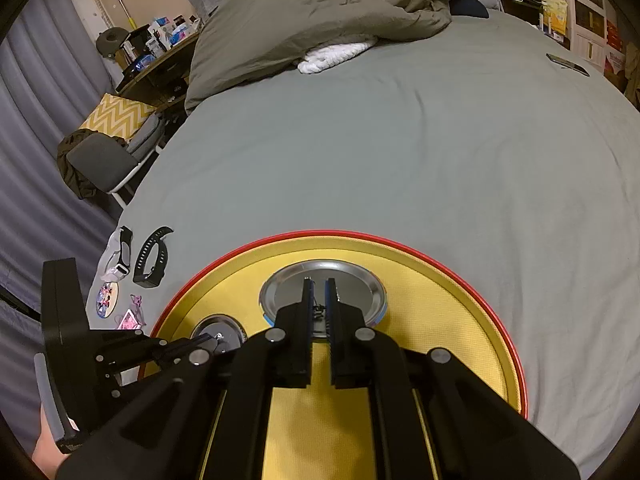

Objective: Organize jewelry

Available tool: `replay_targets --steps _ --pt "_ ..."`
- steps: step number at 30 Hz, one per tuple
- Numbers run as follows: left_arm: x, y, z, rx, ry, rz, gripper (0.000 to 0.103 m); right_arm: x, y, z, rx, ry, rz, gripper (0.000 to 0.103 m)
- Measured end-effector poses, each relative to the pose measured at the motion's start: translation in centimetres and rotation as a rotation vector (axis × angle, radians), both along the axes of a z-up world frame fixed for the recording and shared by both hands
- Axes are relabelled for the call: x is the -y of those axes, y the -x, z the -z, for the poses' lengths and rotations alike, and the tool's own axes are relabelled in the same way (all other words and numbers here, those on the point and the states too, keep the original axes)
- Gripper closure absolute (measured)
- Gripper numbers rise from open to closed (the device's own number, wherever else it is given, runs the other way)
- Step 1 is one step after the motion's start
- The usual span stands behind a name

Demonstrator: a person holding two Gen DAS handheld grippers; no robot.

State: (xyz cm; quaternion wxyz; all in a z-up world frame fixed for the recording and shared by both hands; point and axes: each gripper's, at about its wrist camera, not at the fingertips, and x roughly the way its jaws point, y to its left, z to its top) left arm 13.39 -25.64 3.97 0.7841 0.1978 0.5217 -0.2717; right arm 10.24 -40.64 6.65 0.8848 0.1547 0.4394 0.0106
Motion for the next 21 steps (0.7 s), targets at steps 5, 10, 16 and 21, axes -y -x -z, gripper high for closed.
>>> replay_targets --steps 5,10,16,21 --pt "-0.8 -0.4 -0.2 -0.010 0.020 -0.007 0.103 0.1 0.0 0.0 0.001 -0.003 0.002 0.097" --pt "-1.0 -0.7 -0.9 -0.010 0.058 -0.020 0.103 0.2 0.1 -0.1 0.002 -0.003 0.002 0.097" --pt "-1.4 -0.7 -1.8 -0.016 0.101 -0.036 0.103 0.4 0.1 -0.3 0.005 -0.005 0.004 0.097" --pt "-1.9 -0.3 -2.6 -0.018 0.133 -0.053 0.103 0.3 0.2 -0.6 0.009 -0.004 -0.001 0.097"
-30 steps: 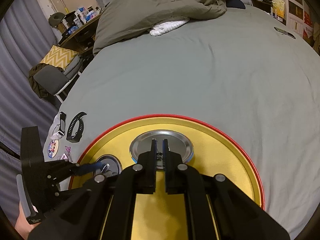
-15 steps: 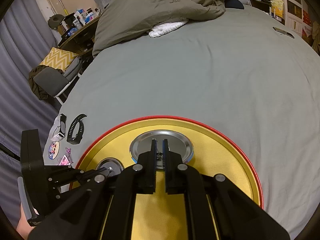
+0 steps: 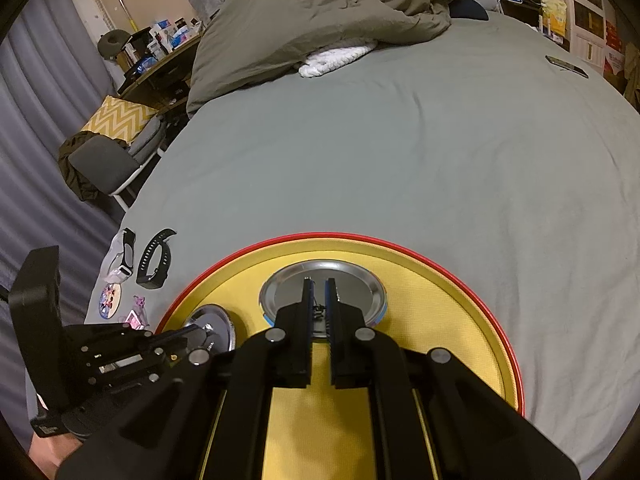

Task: Organize jewelry
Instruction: 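Lift both badges off the yellow tray and carry them over the bed with both grippers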

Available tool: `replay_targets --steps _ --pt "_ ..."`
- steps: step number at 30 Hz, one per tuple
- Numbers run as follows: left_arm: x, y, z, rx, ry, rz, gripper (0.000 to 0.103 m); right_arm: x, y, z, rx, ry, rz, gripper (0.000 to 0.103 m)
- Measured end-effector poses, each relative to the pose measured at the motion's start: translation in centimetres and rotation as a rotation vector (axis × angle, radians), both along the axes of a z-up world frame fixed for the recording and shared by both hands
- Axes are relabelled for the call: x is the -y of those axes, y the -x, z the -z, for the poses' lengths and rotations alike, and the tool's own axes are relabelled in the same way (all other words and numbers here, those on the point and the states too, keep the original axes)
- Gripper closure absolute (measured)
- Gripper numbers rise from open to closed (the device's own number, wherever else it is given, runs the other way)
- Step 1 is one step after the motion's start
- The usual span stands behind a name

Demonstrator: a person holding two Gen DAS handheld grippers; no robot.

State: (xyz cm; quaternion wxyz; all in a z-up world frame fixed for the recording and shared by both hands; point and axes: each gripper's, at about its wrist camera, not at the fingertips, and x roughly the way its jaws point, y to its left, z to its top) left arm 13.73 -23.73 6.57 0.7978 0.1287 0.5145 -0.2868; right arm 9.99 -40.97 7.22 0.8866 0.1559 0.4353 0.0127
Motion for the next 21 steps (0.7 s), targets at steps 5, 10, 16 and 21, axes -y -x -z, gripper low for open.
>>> replay_targets --steps 5,10,16,21 --pt "-0.6 0.2 -1.0 0.011 0.024 -0.013 0.103 -0.2 0.1 0.0 0.001 -0.009 -0.007 0.097" --pt "-1.4 0.6 -2.4 0.024 0.052 -0.024 0.103 -0.9 0.4 -0.6 0.012 -0.014 -0.025 0.097" --pt "-3.2 1.5 -4.2 0.044 0.081 -0.046 0.103 -2.8 1.3 -1.4 0.029 -0.034 -0.055 0.097" --pt "-5.4 2.8 -5.8 0.066 0.091 -0.067 0.103 -5.4 2.6 -2.7 0.057 -0.062 -0.100 0.097"
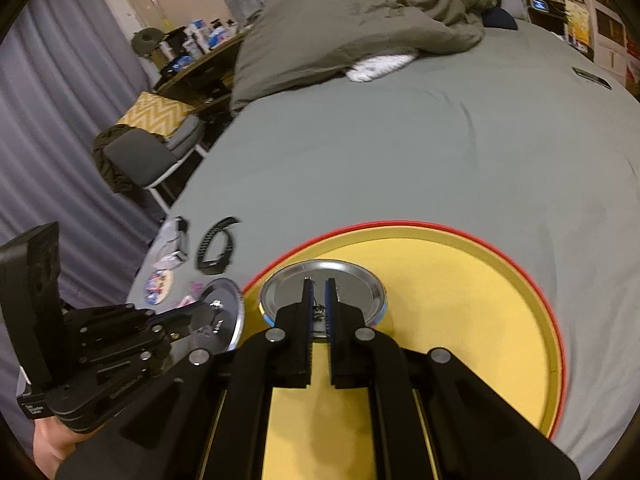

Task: Organize jewelry
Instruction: 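Lift both badges off the yellow tray and carry them over the bed with both grippers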

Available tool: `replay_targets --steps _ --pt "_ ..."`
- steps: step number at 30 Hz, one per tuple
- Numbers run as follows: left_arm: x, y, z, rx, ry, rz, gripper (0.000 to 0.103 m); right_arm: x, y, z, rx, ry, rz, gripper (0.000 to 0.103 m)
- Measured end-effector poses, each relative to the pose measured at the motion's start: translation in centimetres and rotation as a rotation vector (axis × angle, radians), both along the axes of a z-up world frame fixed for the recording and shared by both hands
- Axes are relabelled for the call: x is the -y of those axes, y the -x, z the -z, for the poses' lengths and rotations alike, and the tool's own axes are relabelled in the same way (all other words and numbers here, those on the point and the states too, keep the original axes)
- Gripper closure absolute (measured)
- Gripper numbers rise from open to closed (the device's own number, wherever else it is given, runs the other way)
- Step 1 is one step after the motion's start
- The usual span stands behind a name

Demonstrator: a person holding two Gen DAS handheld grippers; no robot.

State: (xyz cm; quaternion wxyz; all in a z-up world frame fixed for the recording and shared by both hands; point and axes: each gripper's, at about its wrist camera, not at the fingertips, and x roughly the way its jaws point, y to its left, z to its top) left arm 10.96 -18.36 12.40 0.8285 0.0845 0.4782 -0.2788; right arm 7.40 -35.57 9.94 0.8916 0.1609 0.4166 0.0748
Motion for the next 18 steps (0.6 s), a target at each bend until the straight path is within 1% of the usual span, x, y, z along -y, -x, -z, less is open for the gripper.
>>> replay_targets --steps 6,10,14,18 --pt "-3.1 2.0 -1.3 0.022 -0.004 -0.032 0.103 -4.1 2.1 -2.0 0.039 -0.019 -0.086 0.097" --pt "-5.7 3.6 -1.7 0.030 -0.023 -0.058 0.103 -7.1 3.7 -2.9 0.053 -0.030 -0.151 0.097" --pt "-8.8 5.5 -1.8 0.035 -0.045 -0.088 0.103 -9.9 4.9 -3.4 0.059 -0.036 -0.210 0.097" --pt "-12.0 7.7 -2.2 0.047 -0.049 -0.119 0.103 -12.9 6.1 -3.4 0.057 -0.027 -0.273 0.097"
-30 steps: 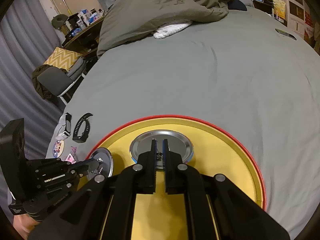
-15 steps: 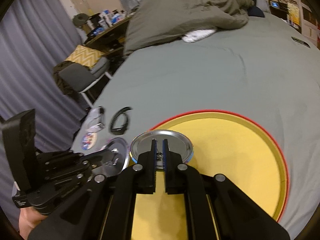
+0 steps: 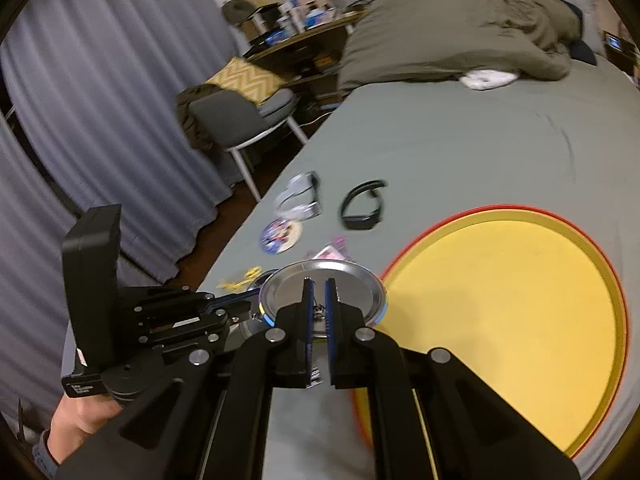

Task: Organize jewelry
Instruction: 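Lift both badges off the yellow tray and carry them over the bed with both grippers, then lower both held badges onto the bed beside the silver watch with both grippers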

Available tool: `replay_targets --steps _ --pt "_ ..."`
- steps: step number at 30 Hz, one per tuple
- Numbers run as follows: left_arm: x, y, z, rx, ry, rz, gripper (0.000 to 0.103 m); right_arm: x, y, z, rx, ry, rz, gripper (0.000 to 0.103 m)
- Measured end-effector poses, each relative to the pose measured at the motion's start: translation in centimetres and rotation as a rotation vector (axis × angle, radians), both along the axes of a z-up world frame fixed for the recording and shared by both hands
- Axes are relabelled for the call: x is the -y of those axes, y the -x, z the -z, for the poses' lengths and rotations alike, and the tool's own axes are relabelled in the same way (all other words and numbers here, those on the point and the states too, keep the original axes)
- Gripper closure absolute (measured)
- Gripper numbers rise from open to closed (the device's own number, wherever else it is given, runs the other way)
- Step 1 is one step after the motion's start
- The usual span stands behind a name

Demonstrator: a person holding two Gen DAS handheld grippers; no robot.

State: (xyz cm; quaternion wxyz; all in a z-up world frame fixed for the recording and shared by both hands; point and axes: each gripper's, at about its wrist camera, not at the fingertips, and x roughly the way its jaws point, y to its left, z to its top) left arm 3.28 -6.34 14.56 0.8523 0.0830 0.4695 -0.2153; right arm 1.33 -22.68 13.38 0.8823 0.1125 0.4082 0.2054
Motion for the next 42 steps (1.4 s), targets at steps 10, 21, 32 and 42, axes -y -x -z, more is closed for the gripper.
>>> replay_targets --steps 10,21,32,42 --pt "-8.6 4.6 1.5 -0.021 -0.024 -0.101 0.103 -6.3 1.8 2.7 -0.041 0.081 -0.110 0.097" --pt "-13.7 6.6 4.0 -0.073 -0.052 -0.164 0.103 -12.8 2.6 6.3 -0.087 0.204 -0.218 0.097" --pt "-13.4 6.9 6.0 -0.124 -0.087 -0.123 0.103 -15.9 3.6 9.6 -0.086 0.402 -0.248 0.097" --pt "-13.1 6.4 7.1 -0.160 -0.080 -0.122 0.103 -15.4 3.1 11.8 -0.164 0.426 -0.251 0.097"
